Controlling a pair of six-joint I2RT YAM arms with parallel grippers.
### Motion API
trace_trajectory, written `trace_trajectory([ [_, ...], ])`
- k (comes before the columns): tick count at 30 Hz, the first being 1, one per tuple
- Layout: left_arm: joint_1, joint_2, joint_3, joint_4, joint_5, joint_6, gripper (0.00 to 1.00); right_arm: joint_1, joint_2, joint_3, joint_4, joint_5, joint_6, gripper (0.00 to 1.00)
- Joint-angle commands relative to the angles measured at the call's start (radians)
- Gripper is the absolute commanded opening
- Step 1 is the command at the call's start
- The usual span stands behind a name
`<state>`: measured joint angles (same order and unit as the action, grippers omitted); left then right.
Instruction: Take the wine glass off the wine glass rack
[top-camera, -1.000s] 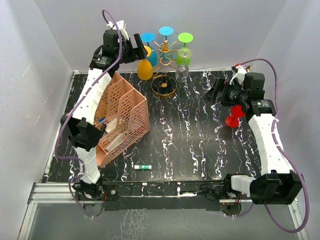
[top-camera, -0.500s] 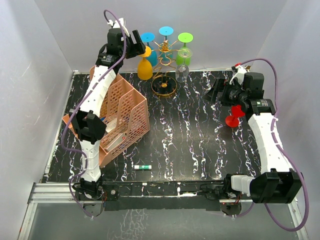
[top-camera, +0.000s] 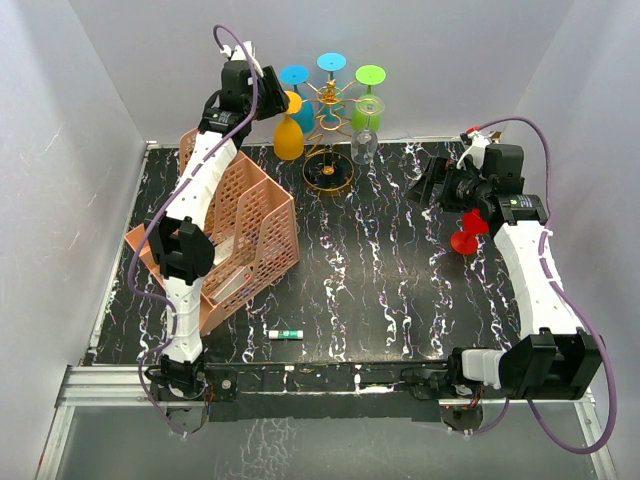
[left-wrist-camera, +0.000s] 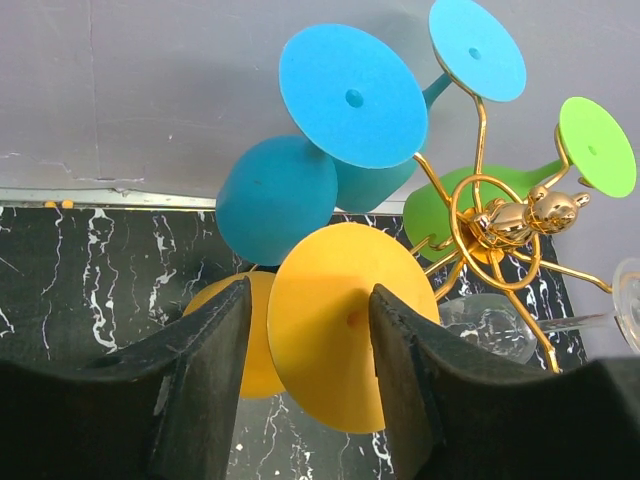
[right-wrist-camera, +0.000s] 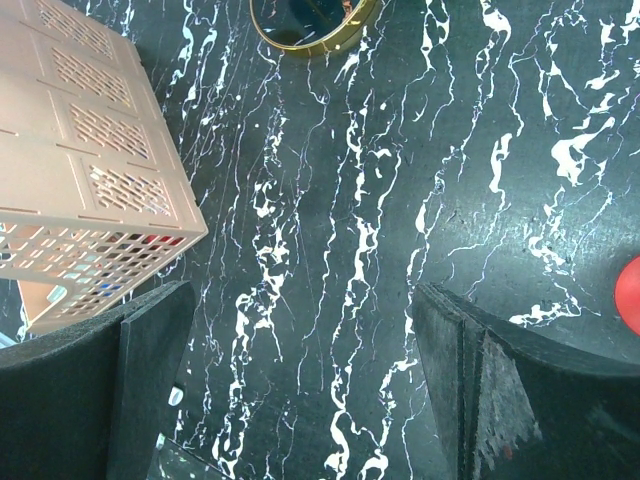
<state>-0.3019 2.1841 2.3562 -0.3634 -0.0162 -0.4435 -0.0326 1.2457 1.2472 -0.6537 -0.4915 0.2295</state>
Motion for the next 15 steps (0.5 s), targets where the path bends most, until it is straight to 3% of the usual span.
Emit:
trace_trajectory([
  [1,0.007,-0.023,0.014,-0.005,-0.001,0.002,0.46,0.005,-0.029,0.043,0.049,0.013,-0.011,0.99],
  [15,0.009,-0.057,0.009,0.002,-0.014,-0.024,0.22,0.005,-0.046,0.045,0.046,0.018,-0.002,0.99],
])
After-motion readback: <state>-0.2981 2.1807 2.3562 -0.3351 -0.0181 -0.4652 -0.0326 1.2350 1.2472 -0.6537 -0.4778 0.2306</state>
